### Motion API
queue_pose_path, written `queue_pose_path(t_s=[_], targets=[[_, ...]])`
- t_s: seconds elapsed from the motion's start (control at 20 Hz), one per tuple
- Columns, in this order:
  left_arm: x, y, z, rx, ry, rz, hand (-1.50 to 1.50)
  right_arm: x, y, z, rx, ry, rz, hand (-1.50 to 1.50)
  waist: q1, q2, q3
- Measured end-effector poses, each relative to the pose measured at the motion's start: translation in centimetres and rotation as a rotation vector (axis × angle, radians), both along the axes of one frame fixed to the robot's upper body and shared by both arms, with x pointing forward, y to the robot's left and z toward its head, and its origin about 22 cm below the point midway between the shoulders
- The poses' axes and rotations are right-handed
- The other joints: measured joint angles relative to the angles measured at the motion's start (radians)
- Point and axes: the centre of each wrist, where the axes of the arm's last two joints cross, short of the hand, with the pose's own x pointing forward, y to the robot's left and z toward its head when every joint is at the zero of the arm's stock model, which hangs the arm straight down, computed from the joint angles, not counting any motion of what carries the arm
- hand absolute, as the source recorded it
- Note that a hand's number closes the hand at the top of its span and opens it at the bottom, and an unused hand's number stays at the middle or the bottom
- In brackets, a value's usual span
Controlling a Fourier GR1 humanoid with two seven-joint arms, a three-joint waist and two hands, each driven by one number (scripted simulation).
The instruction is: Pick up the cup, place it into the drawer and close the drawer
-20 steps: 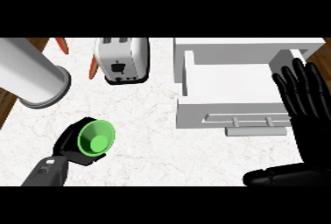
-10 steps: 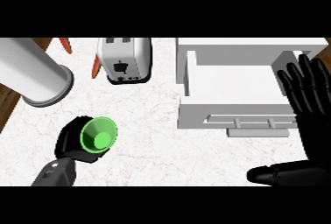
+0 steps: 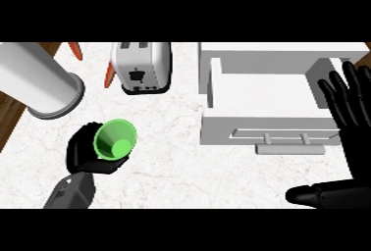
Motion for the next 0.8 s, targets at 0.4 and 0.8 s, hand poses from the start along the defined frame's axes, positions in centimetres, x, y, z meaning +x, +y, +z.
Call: queue_pose_path(t_s=[0.4,0.8], targets=[[2.2,-3.5,6.3,0.028,-0.108,-0.133,1.50,-0.5,-0.1,-0.6,0.000,0.016,-0.008,-1.50,0.003,-0.002,0.001],[4.2,-8.0,14.6,0.000,-0.144,-0.209,1.50,-0.8,0.2,-0.9,0.002,0.013,-0.002,-1.50,-0.004,0.000,0.000]])
